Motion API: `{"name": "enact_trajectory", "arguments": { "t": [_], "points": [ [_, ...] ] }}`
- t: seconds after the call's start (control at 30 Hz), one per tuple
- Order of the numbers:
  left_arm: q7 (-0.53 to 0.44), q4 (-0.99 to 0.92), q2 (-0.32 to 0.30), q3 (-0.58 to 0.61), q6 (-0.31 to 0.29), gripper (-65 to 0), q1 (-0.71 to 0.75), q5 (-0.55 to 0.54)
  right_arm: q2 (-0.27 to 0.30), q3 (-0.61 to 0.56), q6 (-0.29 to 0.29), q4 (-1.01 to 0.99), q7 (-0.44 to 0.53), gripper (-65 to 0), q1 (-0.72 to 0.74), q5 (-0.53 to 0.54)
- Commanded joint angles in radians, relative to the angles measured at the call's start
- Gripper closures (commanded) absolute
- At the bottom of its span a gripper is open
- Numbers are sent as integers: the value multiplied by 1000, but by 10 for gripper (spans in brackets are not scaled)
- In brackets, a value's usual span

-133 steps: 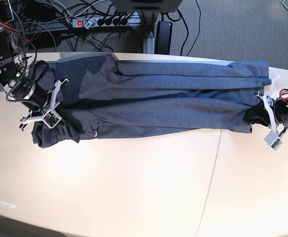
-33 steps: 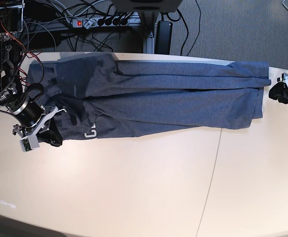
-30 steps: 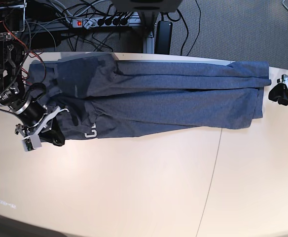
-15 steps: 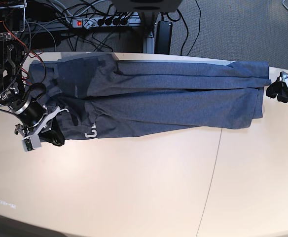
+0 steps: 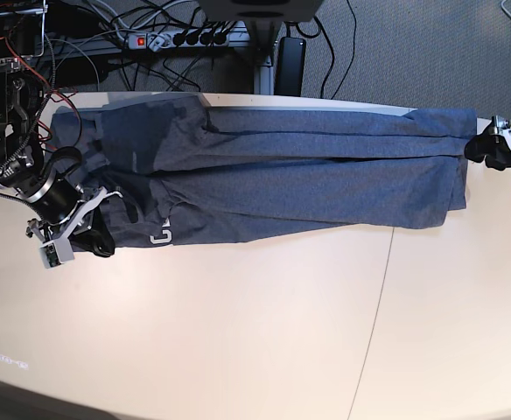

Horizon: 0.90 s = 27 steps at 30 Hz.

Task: Fold the T-shirt properly
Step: 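Regrasp the shirt's short ends with both grippers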

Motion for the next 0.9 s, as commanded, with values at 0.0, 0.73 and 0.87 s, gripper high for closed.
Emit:
{"name": "enact_trajectory", "arguments": {
  "t": [0.0, 0.73, 0.87],
  "points": [
    [-11, 5, -25, -12, -16, -441, -8, -22, 16, 8, 76, 13, 23, 0, 13, 11],
    [-13, -115, 22, -12, -16, -441, -8, -136, 16, 8, 76, 13, 22, 0, 13, 12],
    [-14, -115, 55, -11, -16, -441, -8, -123, 16, 8, 76, 13, 21, 0, 13, 12]
  ]
}}
